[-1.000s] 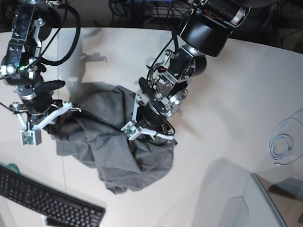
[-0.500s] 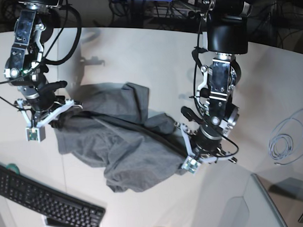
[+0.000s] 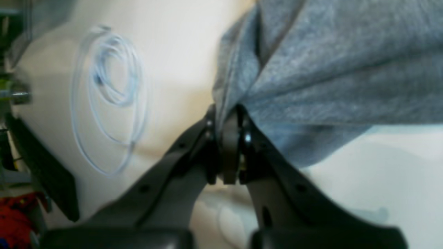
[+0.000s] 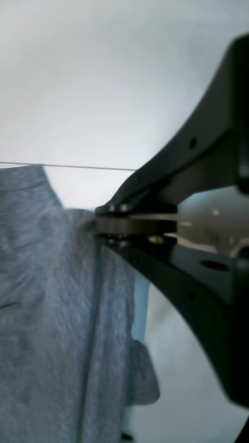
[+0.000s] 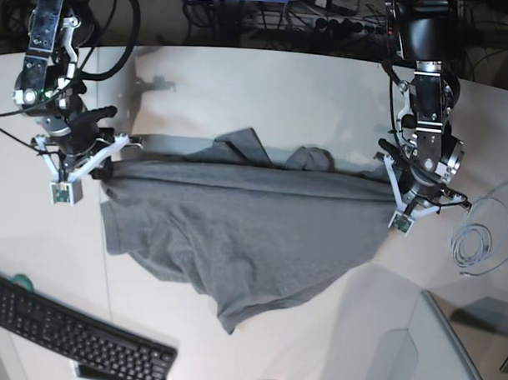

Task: Layout the t-shirt on the table in an organized manner, then fold the t-shirt properly
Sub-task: 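Lift the t-shirt with both grippers and stretch it apart, then lay the t-shirt down and release it from both grippers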

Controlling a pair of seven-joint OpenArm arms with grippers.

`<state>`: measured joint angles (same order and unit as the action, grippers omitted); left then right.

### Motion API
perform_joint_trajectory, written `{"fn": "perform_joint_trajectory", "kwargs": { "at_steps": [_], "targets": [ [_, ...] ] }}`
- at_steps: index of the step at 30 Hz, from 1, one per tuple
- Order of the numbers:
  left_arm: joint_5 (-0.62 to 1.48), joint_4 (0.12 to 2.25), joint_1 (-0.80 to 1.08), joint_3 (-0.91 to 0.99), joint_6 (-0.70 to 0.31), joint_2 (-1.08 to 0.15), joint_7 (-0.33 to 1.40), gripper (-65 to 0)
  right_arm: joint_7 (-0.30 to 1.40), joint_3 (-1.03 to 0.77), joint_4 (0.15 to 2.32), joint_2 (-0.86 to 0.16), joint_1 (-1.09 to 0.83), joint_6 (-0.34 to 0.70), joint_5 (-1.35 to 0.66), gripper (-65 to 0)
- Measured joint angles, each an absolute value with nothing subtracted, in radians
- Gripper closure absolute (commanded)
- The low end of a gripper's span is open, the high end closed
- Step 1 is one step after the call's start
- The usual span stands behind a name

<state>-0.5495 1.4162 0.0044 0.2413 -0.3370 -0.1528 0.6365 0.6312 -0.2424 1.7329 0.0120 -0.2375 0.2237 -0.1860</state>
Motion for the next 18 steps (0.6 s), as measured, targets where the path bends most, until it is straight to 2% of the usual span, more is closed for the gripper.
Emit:
{"fn": "perform_joint_trajectory", "kwargs": {
  "at_steps": [2, 6, 13, 15, 18],
  "targets": [
    [-0.558, 1.416, 0.046, 0.266, -0.323, -0.167, 0.640, 0.0, 0.628, -0.244, 1.733, 0.004, -0.237, 0.161, -0.174, 0.0],
    [-0.576, 1.419, 0.106, 0.333, -0.315, -0.175, 0.661, 0.0, 0.616, -0.239, 1.706, -0.044, -0.245, 0.147, -0.173, 0.0],
    [-0.568, 1.423, 0.153, 0.338, -0.315, -0.159, 0.647, 0.0, 0.650, -0.237, 1.675, -0.030, -0.250, 0.142, -0.180, -0.3],
    [-0.571, 1.428, 0.150, 0.340, -0.316, -0.147, 0.649, 0.0, 0.655, -0.237, 1.694, -0.030, -0.244, 0.171, -0.177, -0.3],
    [-0.568, 1.479, 0.152, 0.335, -0.319, -0.138, 0.649, 0.0, 0.657, -0.238, 1.696, -0.019, -0.181, 0.298, -0.176, -2.0]
  ]
}}
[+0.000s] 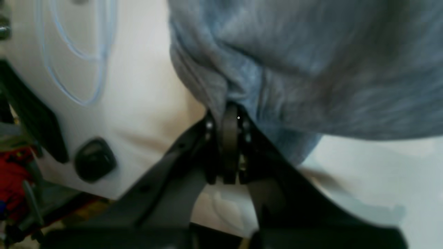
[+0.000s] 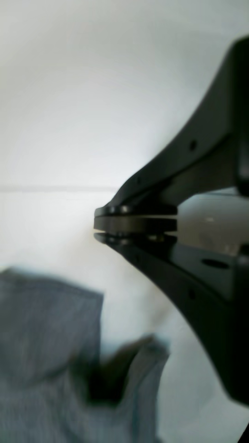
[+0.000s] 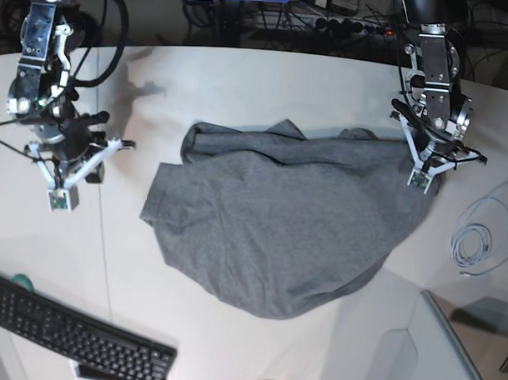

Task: Layout the t-shirt on the table in an organized manner, then fold the t-shirt properly
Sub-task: 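Lay the t-shirt down and release it from both grippers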

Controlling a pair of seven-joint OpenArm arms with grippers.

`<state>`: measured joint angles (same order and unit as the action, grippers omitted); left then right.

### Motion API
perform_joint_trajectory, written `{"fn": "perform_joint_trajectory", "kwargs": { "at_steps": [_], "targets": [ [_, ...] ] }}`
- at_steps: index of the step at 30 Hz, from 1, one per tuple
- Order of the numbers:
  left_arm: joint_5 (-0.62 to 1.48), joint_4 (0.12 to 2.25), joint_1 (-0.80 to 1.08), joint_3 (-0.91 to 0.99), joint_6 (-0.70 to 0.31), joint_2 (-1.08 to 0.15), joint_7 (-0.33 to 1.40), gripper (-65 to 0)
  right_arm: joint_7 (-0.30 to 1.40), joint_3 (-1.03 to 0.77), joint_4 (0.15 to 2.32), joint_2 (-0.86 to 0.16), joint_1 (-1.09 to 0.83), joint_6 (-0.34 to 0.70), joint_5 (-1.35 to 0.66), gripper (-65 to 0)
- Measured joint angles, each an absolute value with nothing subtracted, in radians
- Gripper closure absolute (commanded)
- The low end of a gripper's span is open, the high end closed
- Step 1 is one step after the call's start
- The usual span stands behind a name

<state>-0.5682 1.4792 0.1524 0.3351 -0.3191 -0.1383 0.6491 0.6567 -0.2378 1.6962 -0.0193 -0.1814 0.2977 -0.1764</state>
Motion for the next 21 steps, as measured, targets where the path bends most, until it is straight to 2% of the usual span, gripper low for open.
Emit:
{"fn": "perform_joint_trajectory", "kwargs": {
  "at_steps": [2, 6, 7, 9, 13, 15, 16, 17, 21],
  "targets": [
    [-0.569, 1.516, 0.153, 0.335, -0.318, -0.141, 0.652, 0.0, 0.653, -0.233, 1.658, -0.019, -0.110, 0.377, -0.182, -2.3],
    [-0.575, 1.583, 0.153, 0.340, -0.318, -0.141, 0.656, 0.0, 0.734, -0.195, 1.558, -0.019, 0.008, 0.376, -0.178, -3.0],
    [-0.572, 1.592, 0.152, 0.339, -0.319, -0.141, 0.664, -3.8, 0.739, -0.192, 1.535, -0.020, 0.026, 0.375, -0.176, -3.5],
    [-0.568, 1.603, 0.153, 0.340, -0.318, -0.143, 0.696, -17.1, 0.738, -0.189, 1.483, -0.022, 0.060, 0.375, -0.175, -8.0],
    [-0.572, 1.615, 0.165, 0.346, -0.316, -0.148, 0.700, -48.7, 0.738, -0.189, 1.382, -0.019, 0.134, 0.375, -0.177, -25.7],
    [-0.568, 1.631, 0.177, 0.347, -0.319, -0.146, 0.704, -60.2, 0.736, -0.189, 1.365, -0.019, 0.148, 0.375, -0.176, -33.0],
    [-0.568, 1.665, 0.192, 0.360, -0.323, -0.140, 0.701, -62.5, 0.737, -0.189, 1.359, -0.019, 0.151, 0.375, -0.175, -35.0],
    [-0.564, 1.712, 0.208, 0.388, -0.324, -0.132, 0.701, -62.0, 0.741, -0.189, 1.353, -0.019, 0.155, 0.376, -0.170, -35.6],
    [-0.579, 1.885, 0.223, 0.482, -0.315, -0.079, 0.712, -55.8, 0.737, -0.157, 1.316, -0.033, 0.196, 0.376, -0.168, -35.6]
  ]
}}
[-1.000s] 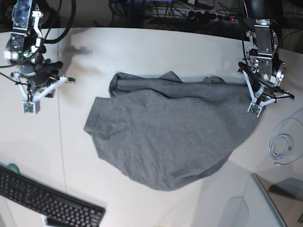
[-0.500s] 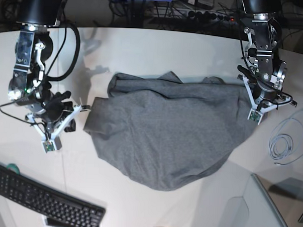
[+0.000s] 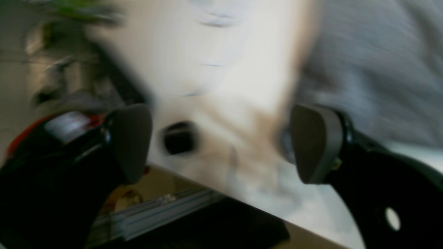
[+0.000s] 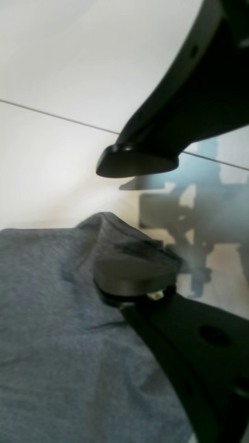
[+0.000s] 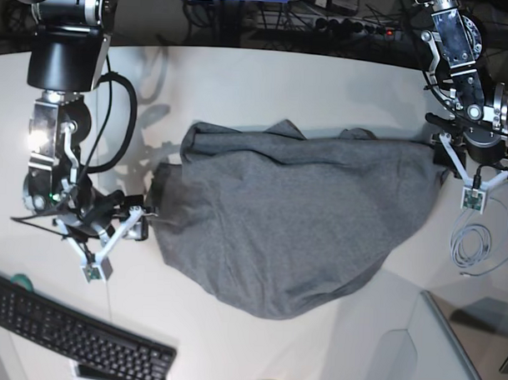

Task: Layout the t-shirt on the table in an organized manner, then fold the t-shirt properly
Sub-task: 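Lay the t-shirt down and release it from both grippers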

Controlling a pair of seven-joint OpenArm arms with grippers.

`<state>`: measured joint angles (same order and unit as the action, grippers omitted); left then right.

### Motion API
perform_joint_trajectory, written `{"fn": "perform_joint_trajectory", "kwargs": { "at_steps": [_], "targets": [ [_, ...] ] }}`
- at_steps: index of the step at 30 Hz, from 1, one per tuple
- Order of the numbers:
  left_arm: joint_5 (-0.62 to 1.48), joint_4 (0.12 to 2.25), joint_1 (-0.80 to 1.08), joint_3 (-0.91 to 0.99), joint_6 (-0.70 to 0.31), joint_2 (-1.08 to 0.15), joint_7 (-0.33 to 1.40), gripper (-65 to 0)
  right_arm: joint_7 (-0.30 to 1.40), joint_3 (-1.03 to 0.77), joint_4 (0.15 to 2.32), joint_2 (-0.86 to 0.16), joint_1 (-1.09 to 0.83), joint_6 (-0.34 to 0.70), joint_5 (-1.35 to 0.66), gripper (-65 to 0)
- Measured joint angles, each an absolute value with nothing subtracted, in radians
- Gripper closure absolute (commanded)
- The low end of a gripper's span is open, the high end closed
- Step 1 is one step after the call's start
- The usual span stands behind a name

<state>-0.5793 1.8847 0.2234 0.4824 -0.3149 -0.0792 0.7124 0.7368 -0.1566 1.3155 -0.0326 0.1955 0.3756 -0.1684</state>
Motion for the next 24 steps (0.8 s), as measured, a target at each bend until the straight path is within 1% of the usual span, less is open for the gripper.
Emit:
{"fn": "perform_joint_trajectory", "kwargs": {
  "at_steps": [1, 3, 5, 7, 8, 10, 15, 21, 24],
  "targets": [
    [-0.582, 1.909, 0.221, 0.483, -0.347, -0.057, 0.706, -52.5, 0.734, -0.136, 1.277, -0.044, 0.221, 0.376, -0.175, -35.6],
    [-0.583, 1.917, 0.221, 0.427, -0.437, 0.002, 0.708, -41.8, 0.700, -0.109, 1.169, -0.051, 0.275, 0.376, -0.171, -35.6],
    [-0.554, 1.888, 0.233, 0.336, -0.480, 0.062, 0.707, -24.0, 0.650, -0.105, 1.082, -0.054, 0.300, 0.373, -0.175, -35.7],
    [-0.545, 1.859, 0.238, 0.260, -0.475, 0.094, 0.702, -2.0, 0.623, -0.103, 1.018, -0.060, 0.304, 0.376, -0.176, -35.9],
    [-0.557, 1.842, 0.235, 0.235, -0.456, 0.099, 0.700, 0.0, 0.625, -0.104, 0.989, -0.063, 0.305, 0.374, -0.172, -35.9],
    [-0.577, 1.806, 0.233, 0.191, -0.434, 0.097, 0.701, 0.0, 0.619, -0.105, 0.945, -0.067, 0.307, 0.369, -0.166, -36.0],
    [-0.574, 1.747, 0.270, 0.090, -0.439, 0.119, 0.702, 0.0, 0.608, -0.100, 0.897, -0.058, 0.355, 0.368, -0.176, -36.0],
    [-0.581, 1.750, 0.323, 0.099, -0.437, 0.101, 0.706, 0.0, 0.614, -0.101, 0.884, -0.048, 0.343, 0.369, -0.172, -36.0],
    [-0.576, 1.782, 0.351, 0.096, -0.438, 0.107, 0.705, 0.0, 0.611, -0.101, 0.834, -0.035, 0.350, 0.374, -0.178, -35.9]
  ]
}}
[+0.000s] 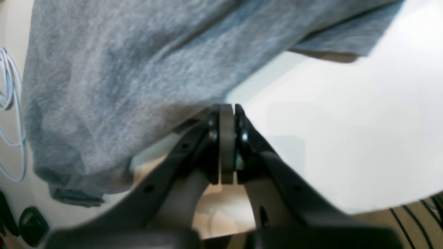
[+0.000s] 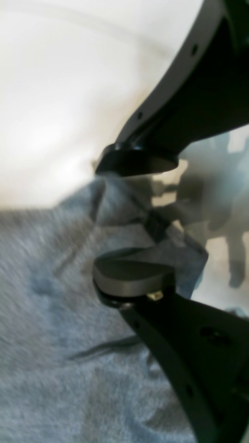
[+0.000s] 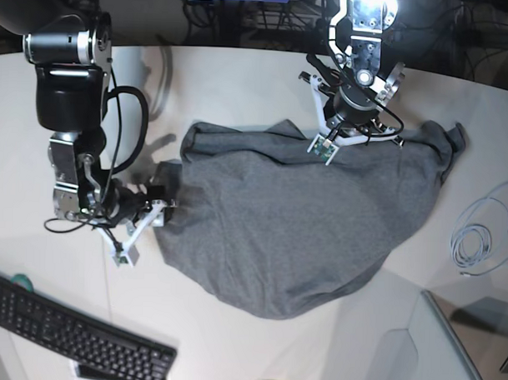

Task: Layout the t-shirt on the table in an organized manner, then fold the t-shirt properly
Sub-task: 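Lay the t-shirt down and release it from both grippers, then grasp two t-shirt edges with the left and right grippers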

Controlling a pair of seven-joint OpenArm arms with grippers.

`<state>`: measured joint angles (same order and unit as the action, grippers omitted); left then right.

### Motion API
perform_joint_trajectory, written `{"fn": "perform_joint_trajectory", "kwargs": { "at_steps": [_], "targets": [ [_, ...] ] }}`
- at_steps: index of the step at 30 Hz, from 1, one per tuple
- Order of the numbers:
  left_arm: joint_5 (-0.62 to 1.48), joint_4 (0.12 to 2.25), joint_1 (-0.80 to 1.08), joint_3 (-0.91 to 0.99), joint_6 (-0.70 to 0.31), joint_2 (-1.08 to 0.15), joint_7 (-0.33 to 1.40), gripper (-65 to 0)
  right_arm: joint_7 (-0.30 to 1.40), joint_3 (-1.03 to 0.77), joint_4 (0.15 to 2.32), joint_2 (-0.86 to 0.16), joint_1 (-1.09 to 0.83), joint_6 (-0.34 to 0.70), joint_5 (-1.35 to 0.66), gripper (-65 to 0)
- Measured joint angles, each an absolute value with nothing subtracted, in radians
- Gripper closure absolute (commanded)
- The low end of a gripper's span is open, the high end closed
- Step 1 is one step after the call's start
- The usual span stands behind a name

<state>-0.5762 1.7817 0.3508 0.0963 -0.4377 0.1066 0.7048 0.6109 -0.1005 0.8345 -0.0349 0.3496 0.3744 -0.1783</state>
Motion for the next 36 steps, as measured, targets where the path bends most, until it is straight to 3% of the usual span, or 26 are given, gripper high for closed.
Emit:
{"fn": "perform_joint_trajectory", "kwargs": {
  "at_steps": [2, 3, 7, 9, 11, 17, 21, 25, 28, 36],
  "targets": [
    [-0.572, 1.817, 0.387, 0.091, -0.437, 0.108, 0.700, 0.0, 0.587, -0.101, 0.805, -0.031, 0.356, 0.377, -0.181, -35.0],
    [-0.572, 1.824, 0.405, 0.090, -0.437, 0.107, 0.699, 0.0, 0.586, -0.101, 0.796, -0.031, 0.363, 0.378, -0.181, -31.5],
    [-0.573, 1.795, 0.434, 0.088, -0.438, 0.105, 0.704, 0.0, 0.598, -0.101, 0.784, -0.030, 0.366, 0.395, -0.178, 0.0],
    [-0.572, 1.782, 0.432, 0.082, -0.438, 0.105, 0.704, 0.0, 0.598, -0.105, 0.785, -0.030, 0.363, 0.408, -0.180, -2.9],
    [-0.554, 1.787, 0.432, 0.065, -0.437, 0.103, 0.705, 0.0, 0.616, -0.105, 0.806, -0.030, 0.364, 0.409, -0.175, 0.0],
    [-0.520, 1.848, 0.418, 0.057, -0.442, 0.088, 0.700, 0.0, 0.613, -0.107, 0.992, -0.067, 0.299, 0.404, -0.178, -0.5],
    [-0.514, 1.877, 0.412, 0.162, -0.443, 0.086, 0.706, 0.0, 0.616, -0.111, 1.100, -0.108, 0.209, 0.320, -0.175, -0.5],
    [-0.525, 1.849, 0.282, 0.277, -0.441, 0.081, 0.712, 0.0, 0.621, -0.110, 1.180, -0.140, 0.133, 0.298, -0.181, -0.5],
    [-0.553, 1.746, 0.143, 0.294, -0.427, 0.078, 0.698, 0.0, 0.619, -0.113, 1.238, -0.149, 0.070, 0.295, -0.175, -0.5],
    [-0.739, 1.213, -0.180, 0.163, -0.446, 0.132, 0.696, 0.0, 0.620, -0.111, 1.407, -0.148, -0.075, 0.279, -0.177, -0.5]
  ]
}}
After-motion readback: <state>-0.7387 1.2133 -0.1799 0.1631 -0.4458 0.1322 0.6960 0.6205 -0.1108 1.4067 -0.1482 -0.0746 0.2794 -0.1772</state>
